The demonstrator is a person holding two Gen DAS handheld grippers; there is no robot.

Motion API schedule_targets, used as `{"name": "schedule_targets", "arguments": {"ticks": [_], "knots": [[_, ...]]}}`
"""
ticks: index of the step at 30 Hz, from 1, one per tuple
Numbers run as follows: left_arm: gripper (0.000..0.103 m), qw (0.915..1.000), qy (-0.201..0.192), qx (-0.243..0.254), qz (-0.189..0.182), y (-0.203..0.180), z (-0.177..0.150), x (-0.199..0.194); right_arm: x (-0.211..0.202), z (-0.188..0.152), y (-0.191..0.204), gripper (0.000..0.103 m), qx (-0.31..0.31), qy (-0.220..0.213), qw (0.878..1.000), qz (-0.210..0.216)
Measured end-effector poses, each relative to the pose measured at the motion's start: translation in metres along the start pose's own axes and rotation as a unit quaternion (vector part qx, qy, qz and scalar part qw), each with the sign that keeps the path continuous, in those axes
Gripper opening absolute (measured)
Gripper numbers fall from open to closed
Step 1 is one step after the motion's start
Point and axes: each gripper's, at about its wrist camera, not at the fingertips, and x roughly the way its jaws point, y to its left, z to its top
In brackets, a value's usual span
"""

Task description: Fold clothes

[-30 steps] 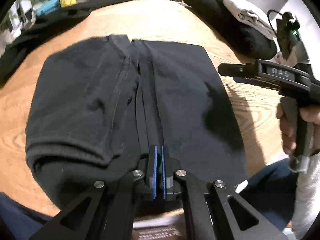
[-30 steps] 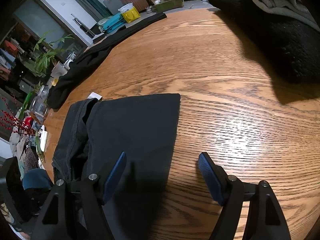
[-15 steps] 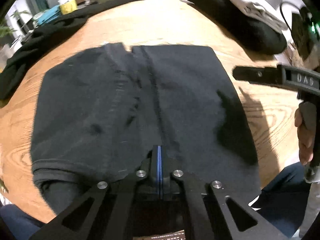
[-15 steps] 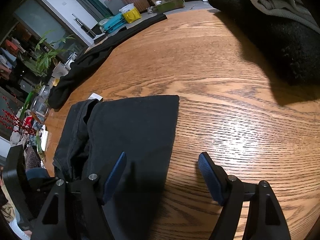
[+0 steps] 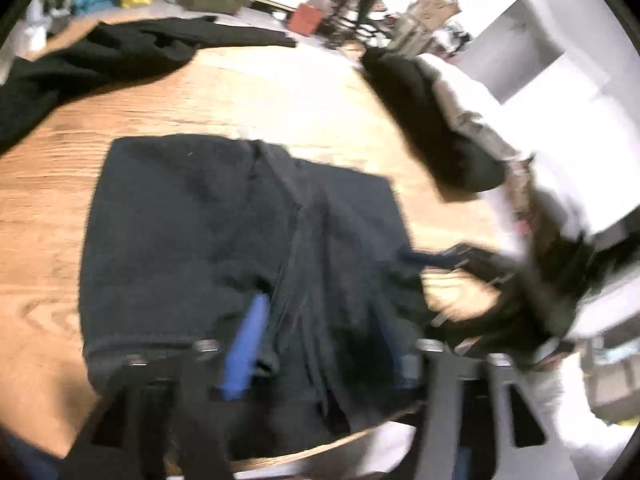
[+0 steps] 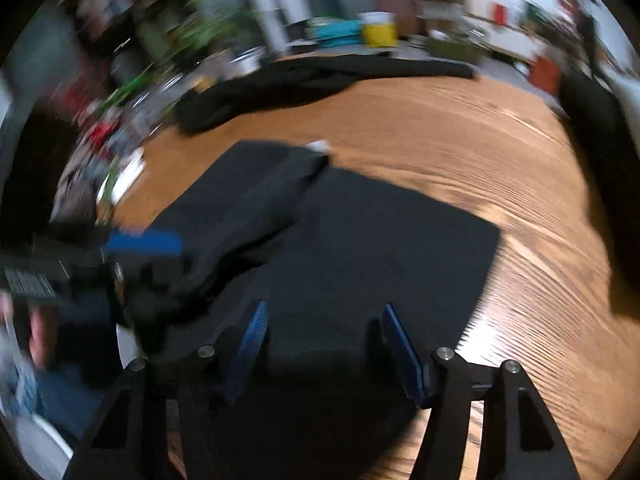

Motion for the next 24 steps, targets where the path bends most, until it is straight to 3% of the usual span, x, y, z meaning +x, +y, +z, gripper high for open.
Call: {"name": "schedule_targets", "arguments": {"ticks": [4, 8, 10, 12, 14, 20, 24], "knots": [[0.071, 0.9992, 0.012, 0.018, -0.034, 0.019, 0.021, -0.011, 0.030, -0.001, 0.024, 0.061, -0.050, 0.038, 0.998, -0.027], [0.071, 0.9983, -0.023, -0.010, -0.052, 0.049, 0.029, -0.025, 0.046, 0.001, 0.036, 0.060, -0.064, 0.052, 0.994, -0.070], [0.071, 0.9974, -0.025, -0.049, -0.047, 0.065, 0.029, -0.026, 0.045, 0.003, 0.035, 0.047, -0.051, 0.055, 0.995, -0.070], [0.071, 0.9951, -0.023, -0.086, -0.042, 0.079, 0.031, -0.029, 0.042, 0.006, 0.030, 0.020, -0.029, 0.061, 0.996, -0.063], [0.071, 0.9936, -0.025, -0.098, -0.049, 0.083, 0.031, -0.035, 0.039, 0.008, 0.026, 0.009, -0.012, 0.071, 0.995, -0.064], [0.072, 0.9916, -0.033, -0.097, -0.079, 0.079, 0.028, -0.050, 0.029, 0.020, 0.040, 0.007, -0.007, 0.070, 0.994, -0.080], [0.074, 0.9909, -0.032, -0.089, -0.096, 0.075, 0.025, -0.054, 0.025, 0.029, 0.053, 0.008, -0.026, 0.065, 0.996, -0.054]]}}
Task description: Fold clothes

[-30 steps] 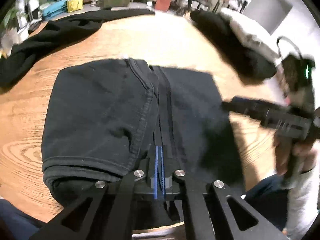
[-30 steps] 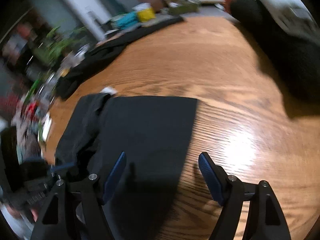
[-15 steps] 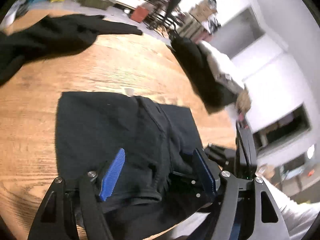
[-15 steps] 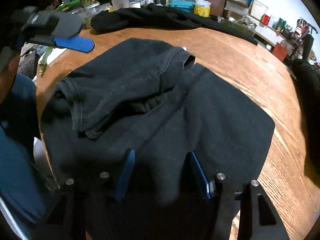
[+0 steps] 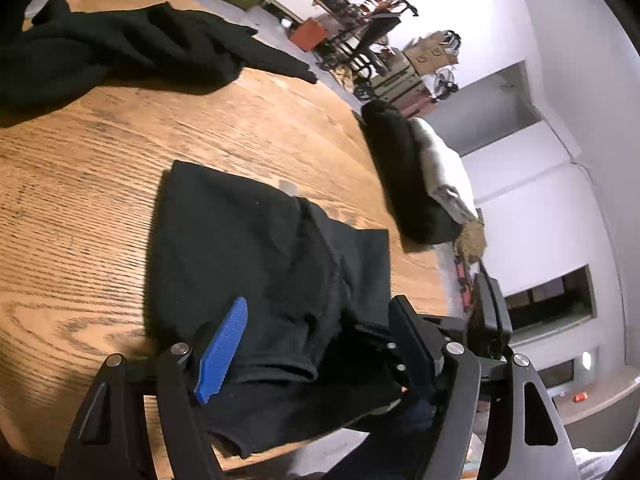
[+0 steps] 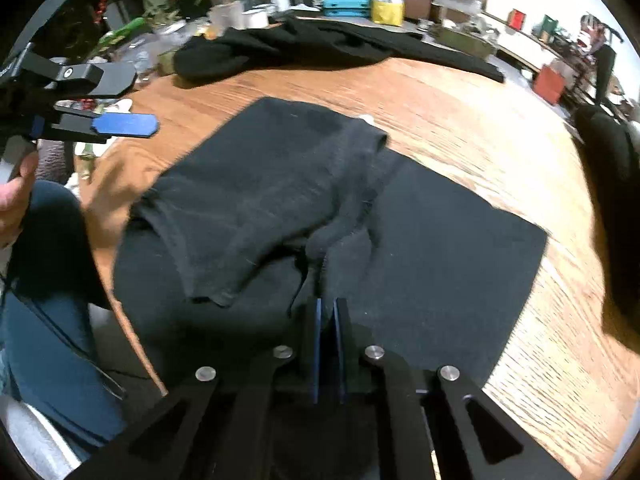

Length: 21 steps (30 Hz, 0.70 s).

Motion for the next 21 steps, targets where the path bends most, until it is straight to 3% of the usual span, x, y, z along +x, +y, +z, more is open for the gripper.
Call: {"name": "schedule_targets", "arguments": {"ticks": [1, 2, 3, 4, 6, 11, 15, 17, 21], "knots": [[0.074, 1.0000, 0.001, 0.002, -0.004, -0.001, -0.001, -0.001, 0.002, 0.000, 0.000, 0.009, 0.004, -0.002, 1.000, 0.015], [0.074, 1.0000, 0.001, 0.004, -0.007, -0.002, -0.003, -0.001, 0.005, 0.000, -0.001, 0.024, 0.009, 0.001, 1.000, 0.027], [0.074, 0.9999, 0.001, 0.006, -0.008, -0.003, -0.004, -0.002, 0.012, -0.001, -0.002, 0.046, 0.021, 0.018, 0.999, 0.032], [0.074, 0.9999, 0.002, 0.008, -0.008, -0.004, -0.005, -0.003, 0.018, -0.002, -0.003, 0.048, 0.030, 0.032, 0.998, 0.034], [0.074, 1.0000, 0.001, 0.008, -0.005, -0.004, -0.007, -0.003, 0.021, -0.004, -0.002, 0.046, 0.034, 0.043, 0.998, 0.017], [0.075, 1.0000, -0.001, -0.004, 0.006, 0.001, -0.008, -0.003, -0.015, -0.006, 0.011, 0.048, 0.011, 0.009, 1.000, -0.007], [0.075, 0.9999, -0.001, -0.005, 0.013, 0.001, -0.009, -0.001, -0.024, -0.017, -0.004, 0.048, 0.054, 0.016, 0.994, -0.089], [0.075, 0.9998, 0.002, -0.005, 0.017, 0.002, -0.009, 0.002, -0.024, -0.030, -0.015, 0.042, 0.087, 0.030, 0.991, -0.093], [0.075, 0.9997, 0.011, -0.001, 0.023, -0.001, -0.010, 0.010, -0.011, -0.043, -0.006, 0.033, 0.078, 0.041, 0.991, -0.100]]}}
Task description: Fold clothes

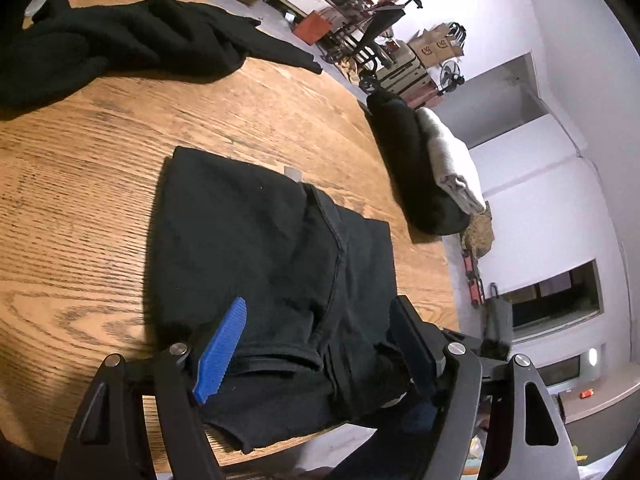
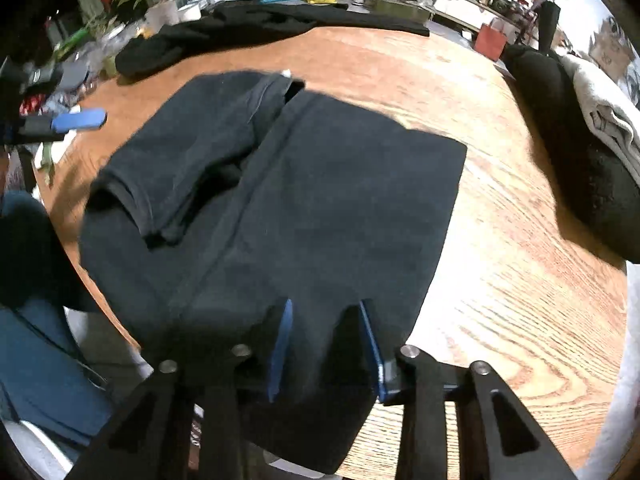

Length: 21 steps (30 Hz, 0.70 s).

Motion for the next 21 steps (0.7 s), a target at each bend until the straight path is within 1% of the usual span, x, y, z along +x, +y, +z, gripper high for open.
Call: {"name": "schedule_targets", "arguments": {"ticks": [2, 4, 7, 9, 12, 16, 17, 18, 19, 20, 21], "knots": [[0.075, 1.0000, 0.005, 0.003, 0.003, -0.002, 0.000, 0.005, 0.010, 0.001, 0.010, 0.033, -0.007, 0.006, 1.000, -0.016], [0.075, 0.9999, 0.010, 0.005, 0.010, -0.002, -0.001, 0.009, 0.013, 0.004, 0.027, 0.030, -0.023, -0.011, 0.999, -0.026], [0.075, 0.9997, 0.014, 0.005, 0.020, -0.001, -0.002, 0.013, 0.014, 0.008, 0.041, 0.030, -0.041, -0.016, 0.999, -0.015], [0.075, 0.9997, 0.011, 0.004, 0.020, 0.000, -0.002, 0.013, 0.014, 0.011, 0.050, 0.029, -0.051, -0.020, 0.998, -0.010], [0.075, 0.9997, 0.005, 0.003, 0.023, 0.000, -0.001, 0.013, 0.014, 0.013, 0.053, 0.029, -0.048, -0.023, 0.999, -0.008], [0.075, 0.9994, 0.002, -0.003, 0.034, 0.005, -0.002, 0.015, 0.013, 0.014, 0.057, 0.028, -0.044, -0.040, 0.998, -0.011], [0.075, 0.9992, 0.002, -0.006, 0.038, 0.007, -0.003, 0.016, 0.013, 0.014, 0.058, 0.029, -0.041, -0.045, 0.998, -0.011], [0.075, 0.9991, 0.002, -0.008, 0.042, 0.008, -0.003, 0.017, 0.013, 0.014, 0.058, 0.032, -0.038, -0.047, 0.998, -0.012], [0.075, 0.9990, 0.001, -0.009, 0.044, 0.008, -0.003, 0.017, 0.012, 0.016, 0.057, 0.032, -0.035, -0.040, 0.998, -0.014], [0.075, 0.9990, -0.001, -0.010, 0.044, 0.008, -0.003, 0.017, 0.009, 0.017, 0.055, 0.032, -0.030, -0.034, 0.999, -0.007], [0.075, 0.9990, -0.004, -0.010, 0.043, 0.008, -0.003, 0.016, 0.004, 0.018, 0.051, 0.034, -0.020, -0.031, 0.999, 0.012]]}}
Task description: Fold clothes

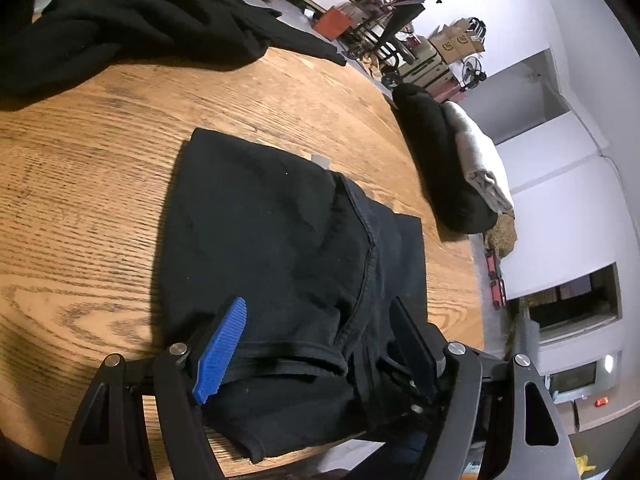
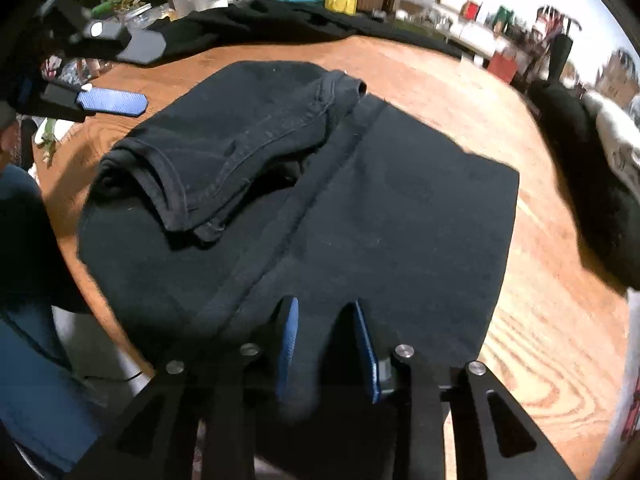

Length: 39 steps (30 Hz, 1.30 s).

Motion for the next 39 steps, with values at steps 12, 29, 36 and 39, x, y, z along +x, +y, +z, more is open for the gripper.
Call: {"name": "schedule_targets", "arguments": {"ticks": [12, 29, 36, 39], "knots": [[0.075, 0.9994, -0.020, -0.008, 0.028, 0.006, 0.007, 0.005, -0.016, 0.007, -0.002, 0.051, 0.013, -0.002, 0.998, 0.054], [0.075, 0.9995, -0.011, -0.019, 0.023, 0.013, 0.005, 0.008, -0.047, -0.017, -0.070, 0.031, 0.107, 0.005, 0.994, 0.021], [0.075, 0.9962, 0.037, 0.061, -0.049, -0.024, -0.012, 0.019, -0.078, -0.026, -0.096, 0.040, 0.146, -0.005, 0.989, 0.002], [0.075, 0.9849, 0.062, 0.149, -0.063, -0.061, -0.035, 0.030, -0.082, -0.034, -0.089, 0.039, 0.115, 0.006, 0.993, -0.021]]}}
